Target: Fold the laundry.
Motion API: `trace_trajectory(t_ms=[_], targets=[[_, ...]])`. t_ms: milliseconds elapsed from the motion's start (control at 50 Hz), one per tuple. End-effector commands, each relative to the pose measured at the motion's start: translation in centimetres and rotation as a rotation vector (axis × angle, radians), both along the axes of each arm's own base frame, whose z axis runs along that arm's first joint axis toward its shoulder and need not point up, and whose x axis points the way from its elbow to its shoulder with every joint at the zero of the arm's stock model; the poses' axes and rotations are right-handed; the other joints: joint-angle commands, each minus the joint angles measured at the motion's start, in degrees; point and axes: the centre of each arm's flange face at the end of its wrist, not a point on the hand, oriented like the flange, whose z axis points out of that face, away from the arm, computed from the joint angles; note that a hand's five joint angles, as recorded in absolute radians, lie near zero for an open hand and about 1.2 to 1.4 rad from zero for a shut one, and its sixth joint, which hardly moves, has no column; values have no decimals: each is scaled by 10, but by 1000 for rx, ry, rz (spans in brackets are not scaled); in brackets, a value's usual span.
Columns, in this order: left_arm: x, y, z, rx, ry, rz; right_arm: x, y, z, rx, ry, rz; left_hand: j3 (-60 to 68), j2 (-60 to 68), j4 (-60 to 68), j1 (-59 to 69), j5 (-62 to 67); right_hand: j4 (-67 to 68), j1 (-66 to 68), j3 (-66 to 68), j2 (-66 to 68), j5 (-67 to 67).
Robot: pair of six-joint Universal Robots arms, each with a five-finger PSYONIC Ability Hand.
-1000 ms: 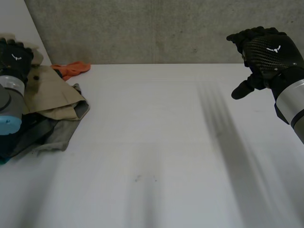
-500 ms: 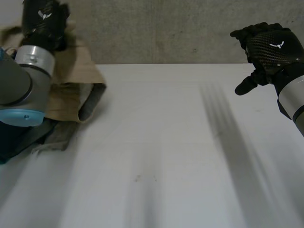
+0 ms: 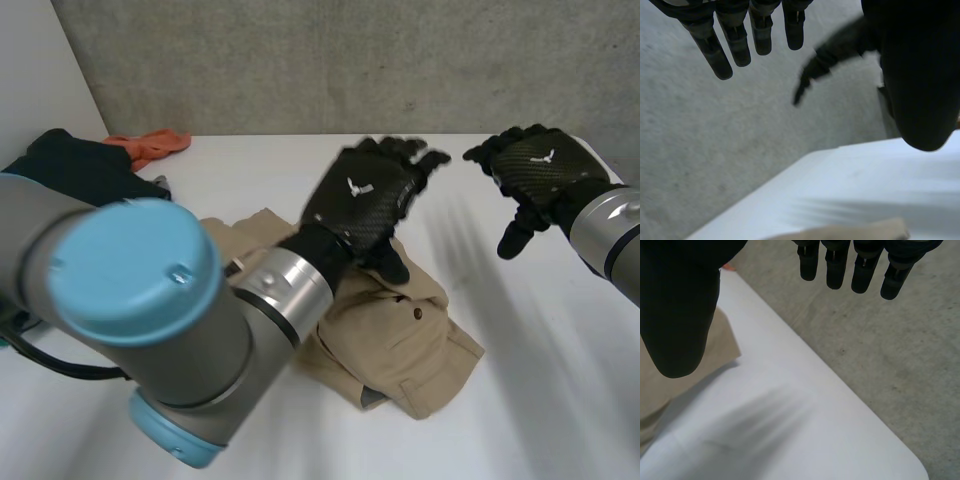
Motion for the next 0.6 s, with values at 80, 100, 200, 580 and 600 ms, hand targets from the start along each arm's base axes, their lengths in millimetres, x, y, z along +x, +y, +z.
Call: trace_trajectory(t_ms=[80, 100, 200, 580, 600], targets=[[57, -34, 48, -71, 57, 168, -5, 28, 18, 8, 40, 14, -10, -7, -5, 0, -6, -22, -33, -23, -25, -29], [61, -37, 48, -72, 54, 180, -7, 31, 17, 34, 42, 12, -10, -7, -5, 0, -6, -22, -33, -23, -25, -29], [82, -67, 33, -71, -21, 255, -5, 57, -15, 289, -40, -7, -7, -4, -2, 3, -2, -22, -33, -23, -25, -29], [26, -76, -87, -225, -454, -145, 39, 99, -107, 592, -348, -106, 28, 31, 33, 38, 33, -22, -33, -23, -25, -29], [25, -76, -89, -220, -459, -148, 42, 100, -114, 591, -328, -93, 43, 46, 49, 54, 48, -22, -33, -23, -25, -29]])
